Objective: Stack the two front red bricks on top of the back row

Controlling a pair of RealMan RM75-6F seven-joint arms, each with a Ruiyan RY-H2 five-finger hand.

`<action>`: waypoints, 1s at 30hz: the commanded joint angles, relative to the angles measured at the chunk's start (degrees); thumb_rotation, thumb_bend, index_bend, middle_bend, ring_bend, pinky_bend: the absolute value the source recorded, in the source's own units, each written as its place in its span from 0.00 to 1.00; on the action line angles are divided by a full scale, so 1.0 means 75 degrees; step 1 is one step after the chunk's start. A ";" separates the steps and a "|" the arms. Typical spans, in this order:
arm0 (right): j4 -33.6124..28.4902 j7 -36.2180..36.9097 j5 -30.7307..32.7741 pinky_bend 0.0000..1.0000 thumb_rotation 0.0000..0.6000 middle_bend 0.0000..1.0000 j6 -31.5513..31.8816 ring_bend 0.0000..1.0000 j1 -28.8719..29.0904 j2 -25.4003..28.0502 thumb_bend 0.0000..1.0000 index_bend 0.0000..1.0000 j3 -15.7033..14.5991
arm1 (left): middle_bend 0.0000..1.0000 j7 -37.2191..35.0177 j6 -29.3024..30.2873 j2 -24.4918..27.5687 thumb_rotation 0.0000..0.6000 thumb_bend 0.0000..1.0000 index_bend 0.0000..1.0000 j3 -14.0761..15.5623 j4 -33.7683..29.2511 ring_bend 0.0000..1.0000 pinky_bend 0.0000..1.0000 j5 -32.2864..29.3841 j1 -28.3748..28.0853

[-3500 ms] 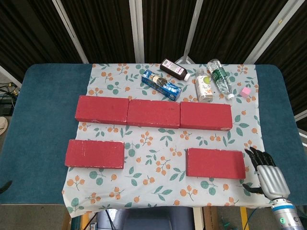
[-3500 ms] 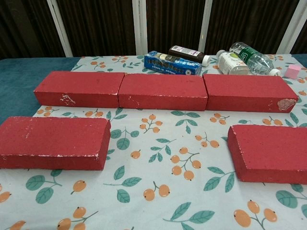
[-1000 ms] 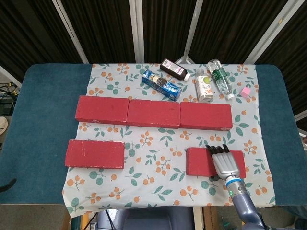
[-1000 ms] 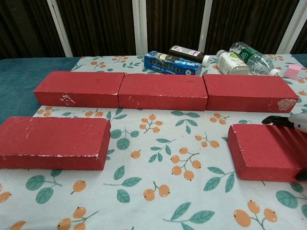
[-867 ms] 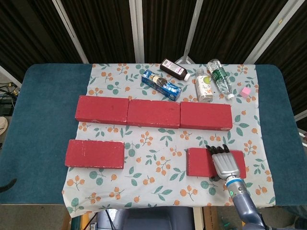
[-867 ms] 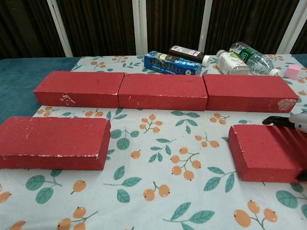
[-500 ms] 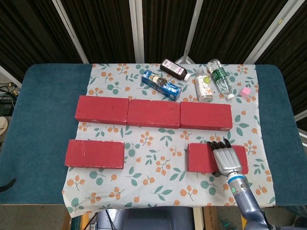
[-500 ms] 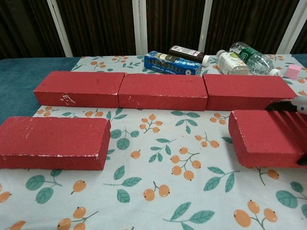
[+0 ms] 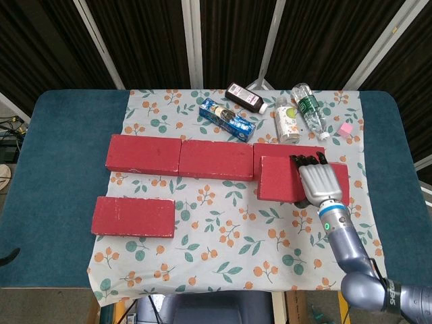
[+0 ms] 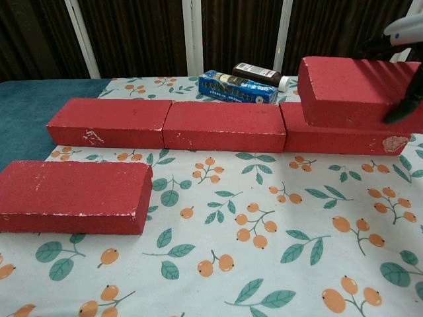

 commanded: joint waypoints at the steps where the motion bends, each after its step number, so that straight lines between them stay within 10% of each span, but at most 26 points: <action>1: 0.0934 -0.0785 0.2464 0.00 1.00 0.33 -0.0955 0.36 0.1873 0.0150 0.20 0.27 0.0613 | 0.00 0.0096 -0.0022 -0.0058 1.00 0.00 0.06 -0.0070 0.0026 0.00 0.11 -0.0140 -0.0033; 11: 0.3542 -0.1595 0.4507 0.00 1.00 0.33 -0.1546 0.36 0.3806 -0.1491 0.20 0.27 0.0349 | 0.00 0.0285 0.0043 -0.0137 1.00 0.00 0.06 -0.0221 0.0053 0.00 0.11 -0.0502 -0.0037; 30: 0.5371 -0.1279 0.4099 0.00 1.00 0.33 -0.2400 0.36 0.4242 -0.2855 0.20 0.27 -0.0403 | 0.00 0.0700 0.0009 -0.0275 1.00 0.00 0.06 -0.0323 0.0105 0.00 0.11 -0.0876 -0.0129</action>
